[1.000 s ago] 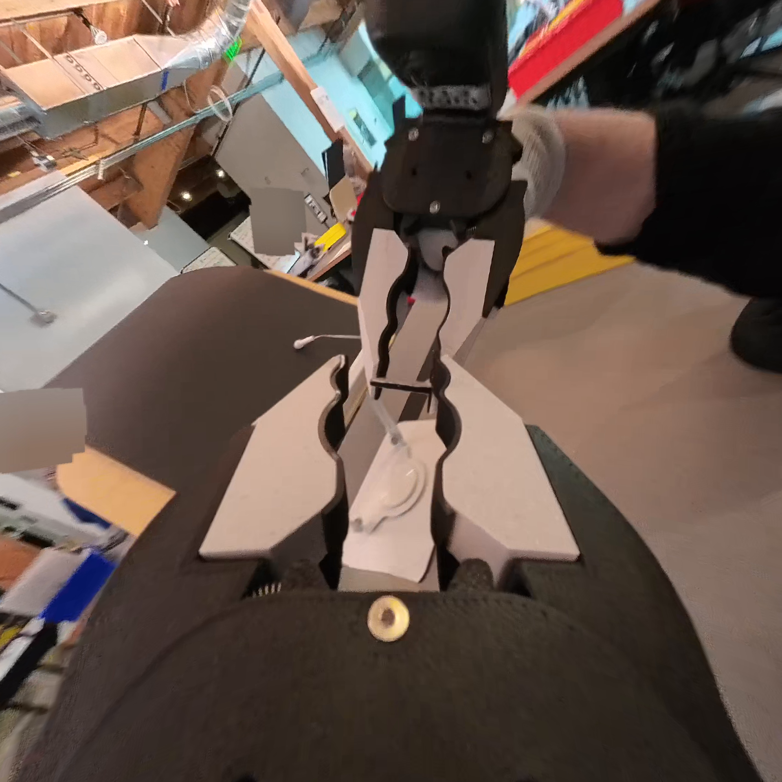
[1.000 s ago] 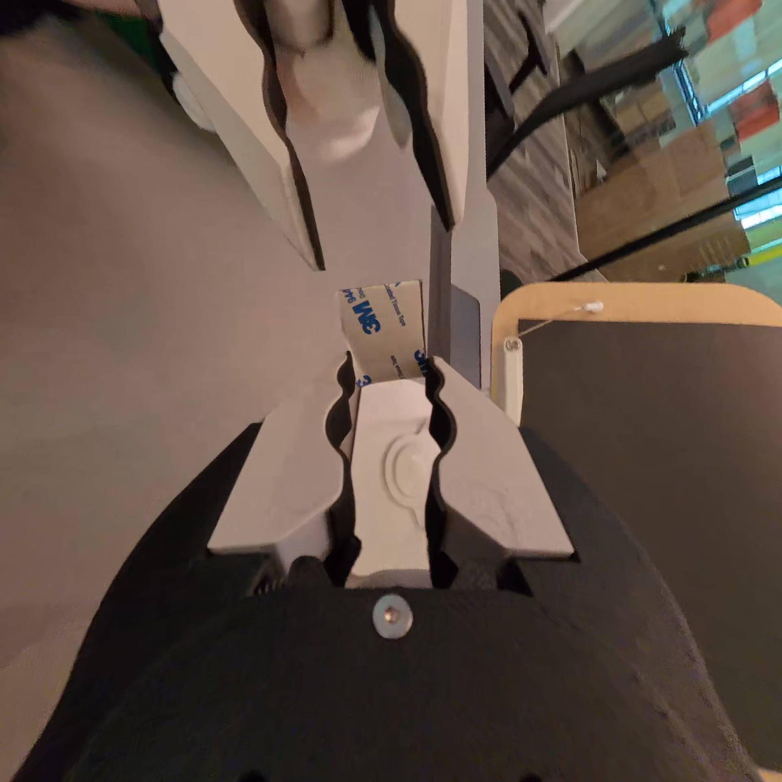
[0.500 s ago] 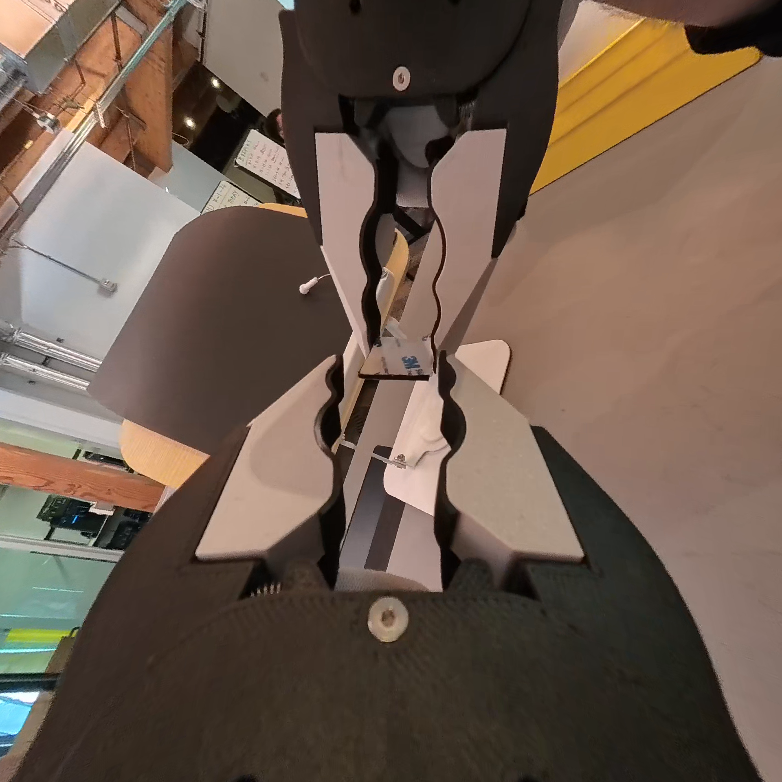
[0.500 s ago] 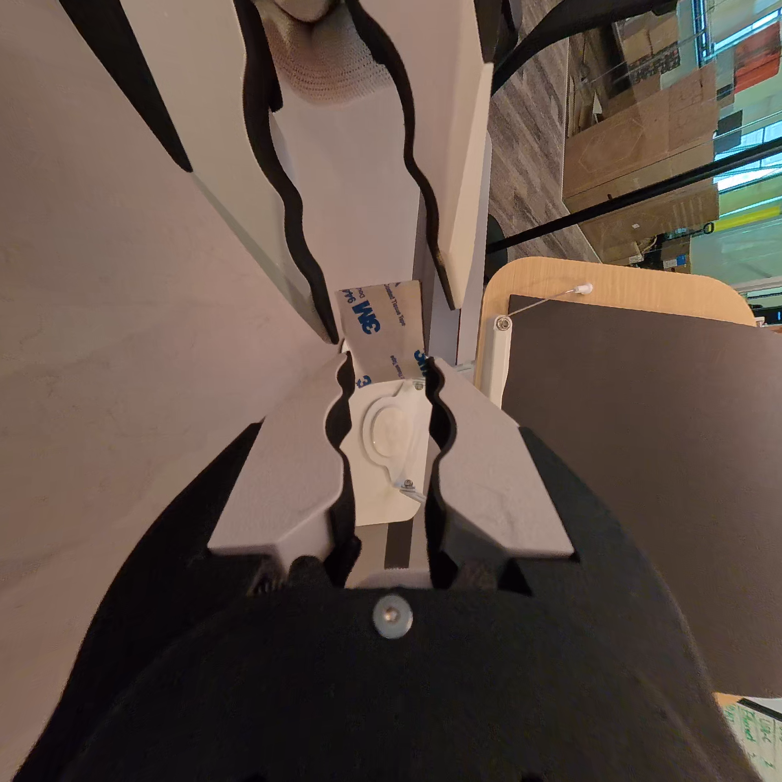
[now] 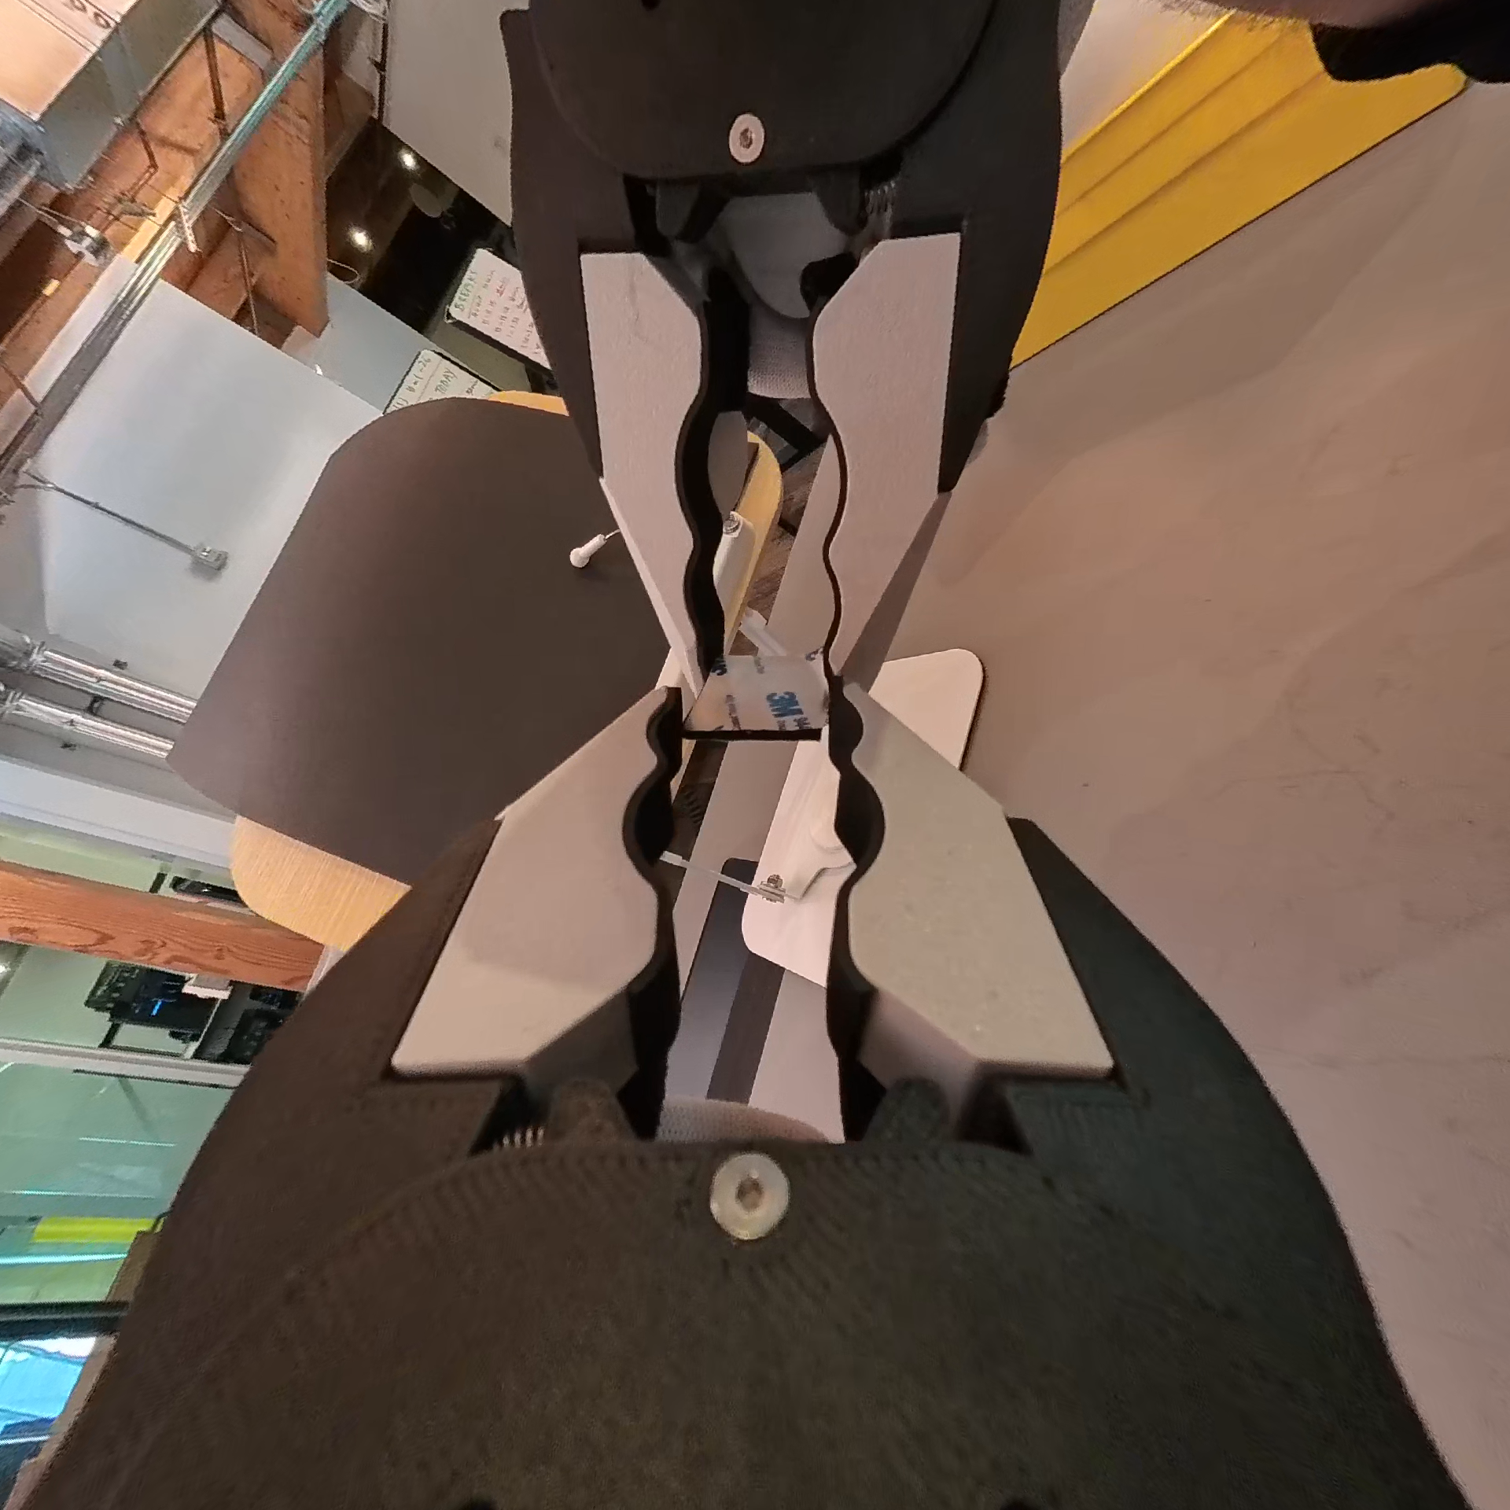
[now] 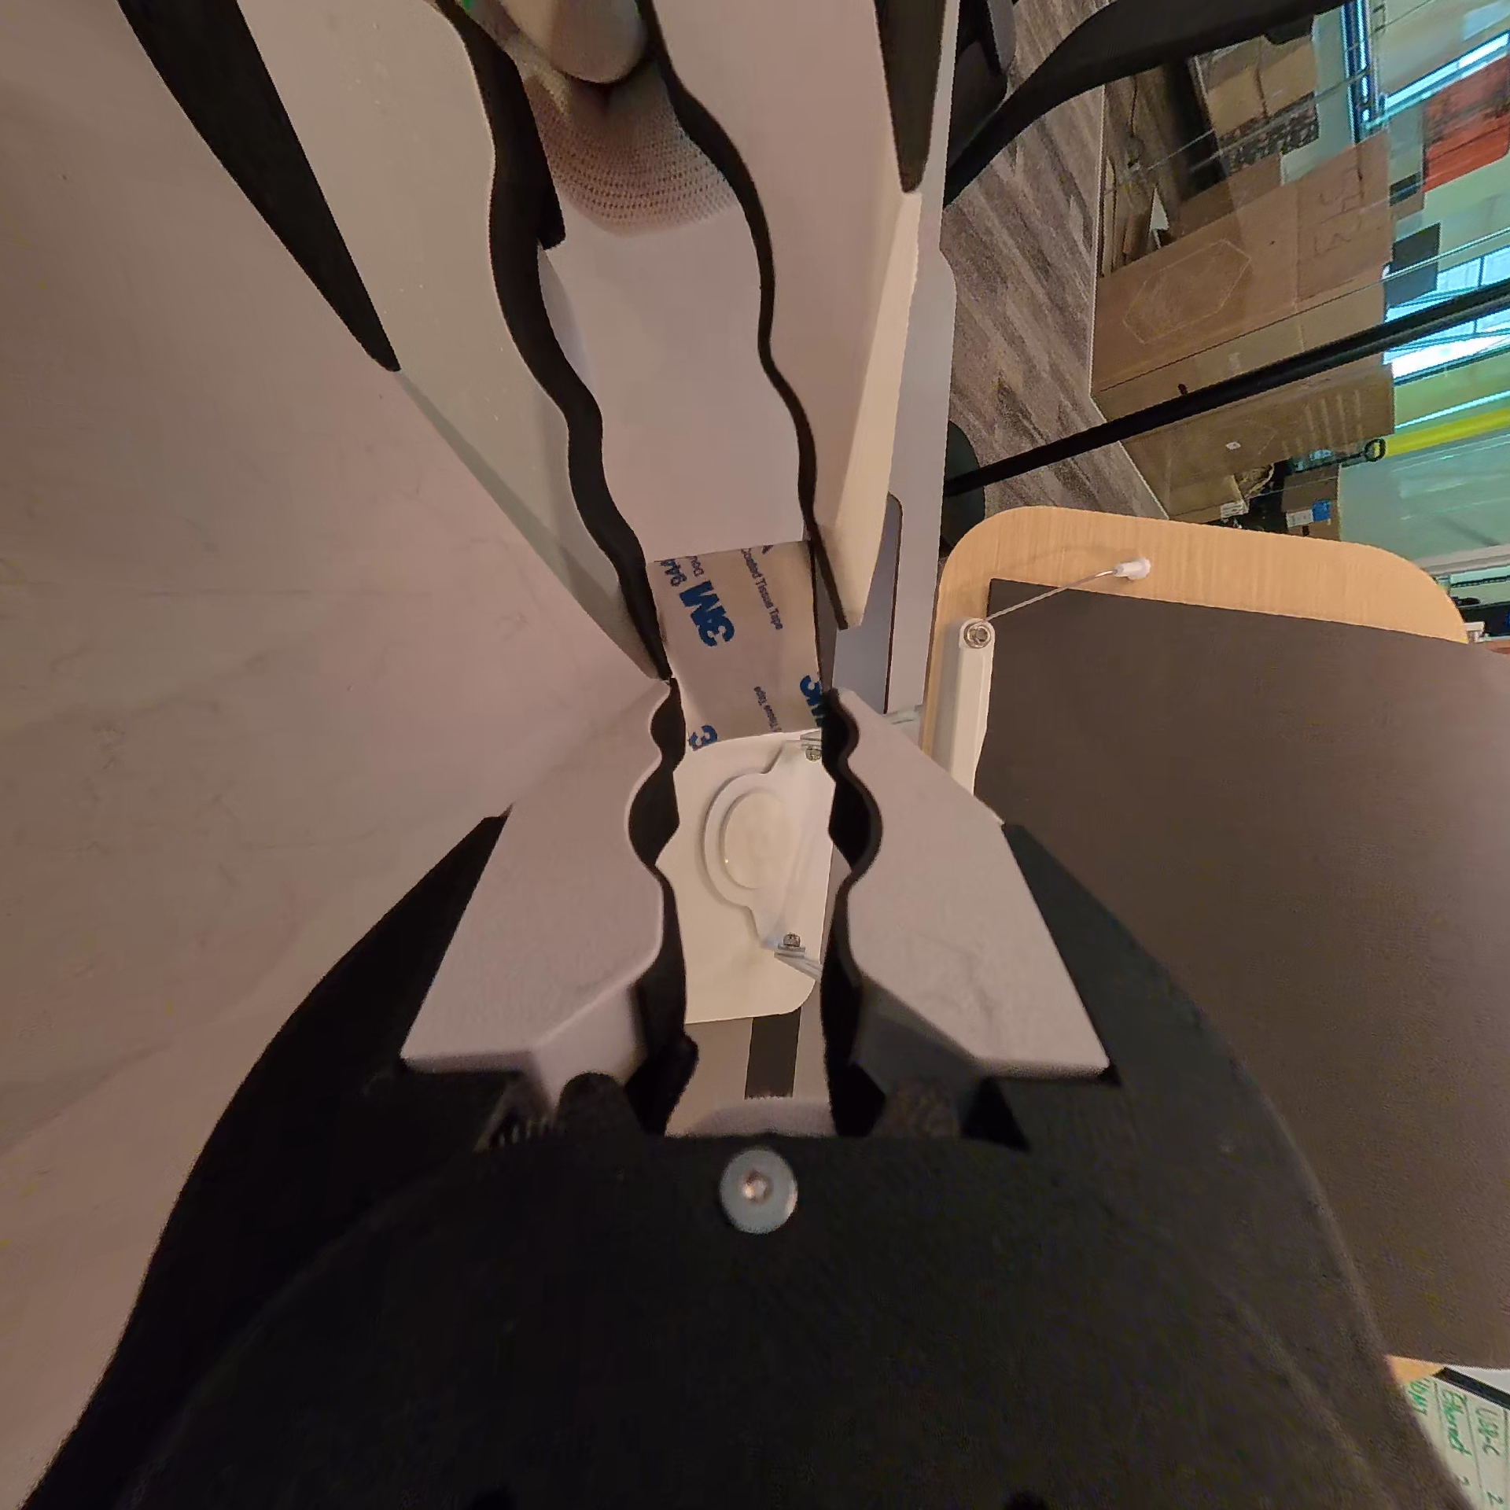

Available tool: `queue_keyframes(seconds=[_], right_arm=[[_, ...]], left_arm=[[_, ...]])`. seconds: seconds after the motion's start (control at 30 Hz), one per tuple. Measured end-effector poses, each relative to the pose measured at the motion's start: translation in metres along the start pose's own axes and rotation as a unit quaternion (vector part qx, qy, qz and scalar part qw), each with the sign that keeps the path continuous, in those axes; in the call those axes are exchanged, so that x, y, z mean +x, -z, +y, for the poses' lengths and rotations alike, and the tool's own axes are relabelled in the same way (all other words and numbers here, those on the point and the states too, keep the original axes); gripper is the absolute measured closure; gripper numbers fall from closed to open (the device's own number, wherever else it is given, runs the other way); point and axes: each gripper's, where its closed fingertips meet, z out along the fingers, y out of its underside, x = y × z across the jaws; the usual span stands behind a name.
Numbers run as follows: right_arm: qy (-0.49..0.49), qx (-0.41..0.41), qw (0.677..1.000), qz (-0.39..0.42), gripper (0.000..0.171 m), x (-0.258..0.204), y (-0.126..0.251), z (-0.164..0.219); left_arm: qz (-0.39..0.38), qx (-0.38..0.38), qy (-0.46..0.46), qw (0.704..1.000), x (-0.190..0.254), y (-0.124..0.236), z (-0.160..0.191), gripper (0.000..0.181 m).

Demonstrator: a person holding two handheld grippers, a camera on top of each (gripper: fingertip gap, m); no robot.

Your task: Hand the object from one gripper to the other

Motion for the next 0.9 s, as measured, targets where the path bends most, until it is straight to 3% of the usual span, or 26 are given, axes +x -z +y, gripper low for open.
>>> queue_keyframes(seconds=[0.3,0.4,0.5,0.6,0.73,0.9], right_arm=[[0.0,0.007,1.0,0.004,0.14,0.002,0.001,-0.002],[-0.004,0.021,1.0,0.014,0.126,0.006,0.005,-0.005],[-0.018,0.048,0.999,0.014,0.124,0.009,0.012,-0.007],[-0.053,0.136,0.989,0.001,0.125,0.013,0.027,-0.021],[-0.12,0.296,0.947,-0.022,0.128,0.026,0.057,-0.046],[-0.157,0.388,0.907,-0.045,0.124,0.032,0.067,-0.06]], left_arm=[[-0.004,0.004,0.0,1.0,-0.002,0.001,0.0,0.149],[-0.01,0.018,0.018,1.0,-0.007,0.003,-0.002,0.149],[-0.009,0.057,0.066,0.996,-0.015,0.009,-0.007,0.149],[0.005,0.123,0.133,0.983,-0.023,0.019,-0.018,0.15],[0.031,0.217,0.224,0.95,-0.035,0.035,-0.031,0.15],[0.046,0.299,0.303,0.904,-0.046,0.047,-0.038,0.149]])
